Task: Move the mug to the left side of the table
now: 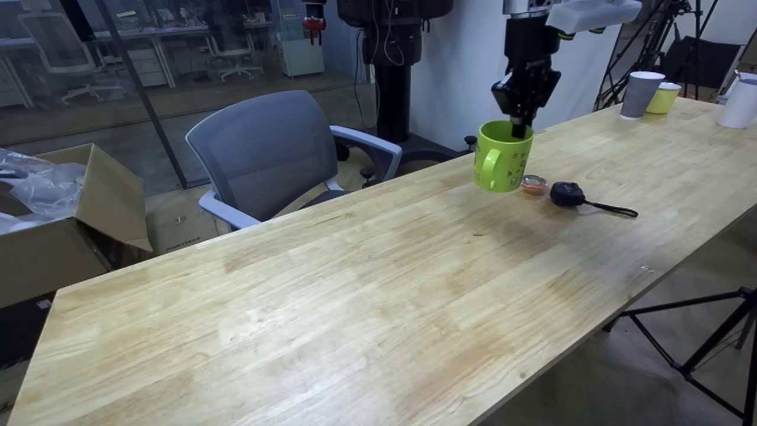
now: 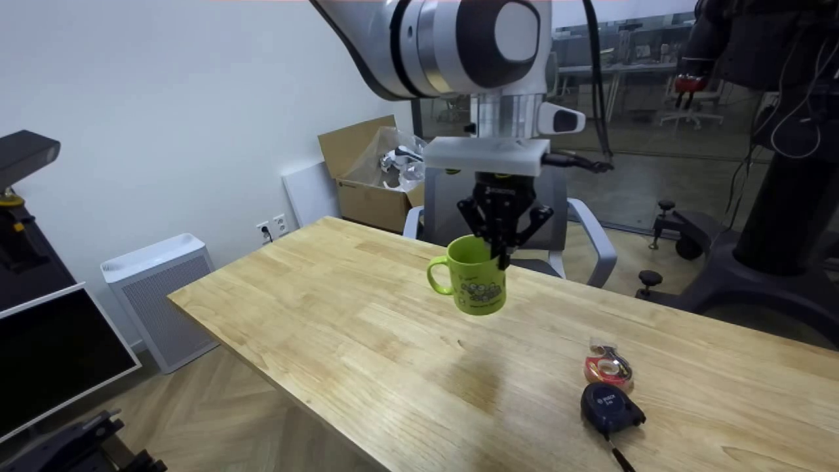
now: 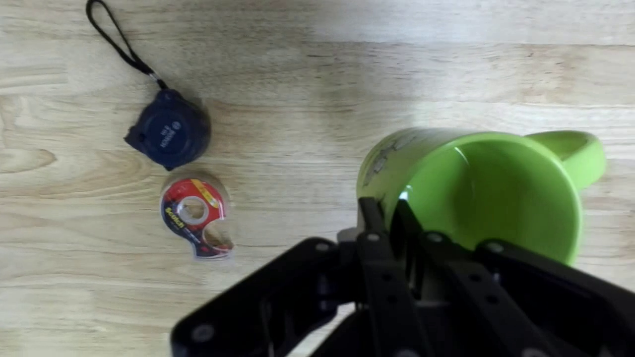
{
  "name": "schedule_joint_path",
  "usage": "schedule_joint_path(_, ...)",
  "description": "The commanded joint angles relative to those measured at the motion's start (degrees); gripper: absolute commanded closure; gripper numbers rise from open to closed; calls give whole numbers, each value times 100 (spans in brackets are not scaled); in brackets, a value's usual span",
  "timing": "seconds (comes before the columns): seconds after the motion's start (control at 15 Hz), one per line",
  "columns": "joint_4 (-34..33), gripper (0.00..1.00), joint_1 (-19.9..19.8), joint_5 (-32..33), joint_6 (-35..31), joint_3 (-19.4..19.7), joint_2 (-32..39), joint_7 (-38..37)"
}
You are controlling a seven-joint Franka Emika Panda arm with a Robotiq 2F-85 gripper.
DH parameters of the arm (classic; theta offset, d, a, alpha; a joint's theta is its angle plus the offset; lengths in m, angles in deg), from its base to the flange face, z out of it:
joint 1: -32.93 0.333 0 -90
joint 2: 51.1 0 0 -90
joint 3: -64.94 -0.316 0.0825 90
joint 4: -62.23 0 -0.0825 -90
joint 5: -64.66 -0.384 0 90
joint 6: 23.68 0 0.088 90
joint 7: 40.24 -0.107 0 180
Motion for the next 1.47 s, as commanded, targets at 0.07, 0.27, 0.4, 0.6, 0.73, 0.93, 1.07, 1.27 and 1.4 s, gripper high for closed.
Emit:
schedule_joint_path(0.07, -102, 98, 211, -25, 196, -200, 98, -94)
schedule_joint_path(0.27, -62, 98, 292, -25, 172, -272, 185, -62)
schedule_joint_path(0.4, -49, 98, 317, -26, 181, -299, 272, -66)
schedule_joint_path(0.6, -23, 98, 321, -33, 149, -322, 439, -75)
schedule_joint_path(0.73, -17, 98, 337, 10, 107, -299, 585, -103)
schedule_joint_path(0.93, -50, 98, 325, 8, 100, -290, 783, -105)
schedule_joint_path(1.07, -42, 98, 329, 16, 16, -279, 865, -121)
schedule_joint_path(1.27, 8, 98, 352, 80, -193, -254, 926, -127)
schedule_joint_path(1.4, 16, 98, 355, 106, -289, -239, 954, -140)
